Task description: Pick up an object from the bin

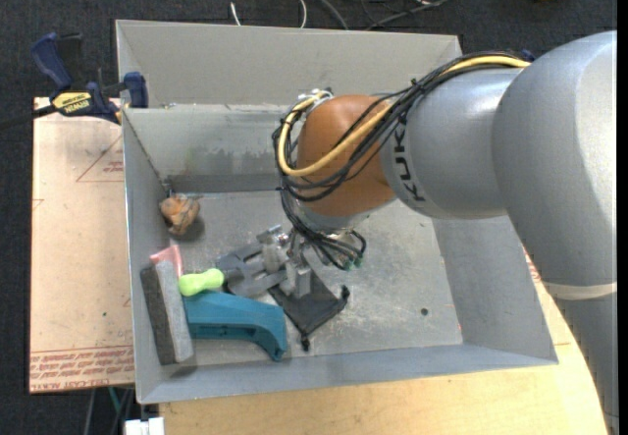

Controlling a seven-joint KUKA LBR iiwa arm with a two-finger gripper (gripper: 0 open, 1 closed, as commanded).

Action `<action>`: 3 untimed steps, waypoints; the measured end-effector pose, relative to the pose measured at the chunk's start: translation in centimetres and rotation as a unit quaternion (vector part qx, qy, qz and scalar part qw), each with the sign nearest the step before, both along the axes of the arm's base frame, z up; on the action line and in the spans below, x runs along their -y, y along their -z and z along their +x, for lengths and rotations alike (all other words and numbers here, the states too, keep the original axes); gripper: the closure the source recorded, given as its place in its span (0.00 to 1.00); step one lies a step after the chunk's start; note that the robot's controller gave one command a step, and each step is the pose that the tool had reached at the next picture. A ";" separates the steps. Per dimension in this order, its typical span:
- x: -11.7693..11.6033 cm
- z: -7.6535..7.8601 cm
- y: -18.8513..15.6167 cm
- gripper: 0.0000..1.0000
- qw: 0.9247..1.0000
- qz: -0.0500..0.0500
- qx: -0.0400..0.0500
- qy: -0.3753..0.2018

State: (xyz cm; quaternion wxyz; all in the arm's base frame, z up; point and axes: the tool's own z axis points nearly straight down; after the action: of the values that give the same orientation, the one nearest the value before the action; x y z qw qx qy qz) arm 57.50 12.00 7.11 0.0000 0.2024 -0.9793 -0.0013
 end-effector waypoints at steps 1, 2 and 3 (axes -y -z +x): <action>0.0 0.0 0.0 1.00 1.000 0.000 0.000 0.000; 0.5 0.1 -6.2 1.00 1.000 0.000 -0.002 -0.008; 0.7 -0.1 -13.0 1.00 1.000 0.000 -0.003 0.009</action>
Offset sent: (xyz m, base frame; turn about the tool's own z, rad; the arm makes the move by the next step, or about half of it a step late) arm 0.0045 -0.0108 0.1223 -0.0312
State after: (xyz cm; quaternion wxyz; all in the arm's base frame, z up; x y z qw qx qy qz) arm 57.39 11.26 20.09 0.0029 0.1939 -0.9810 -0.0019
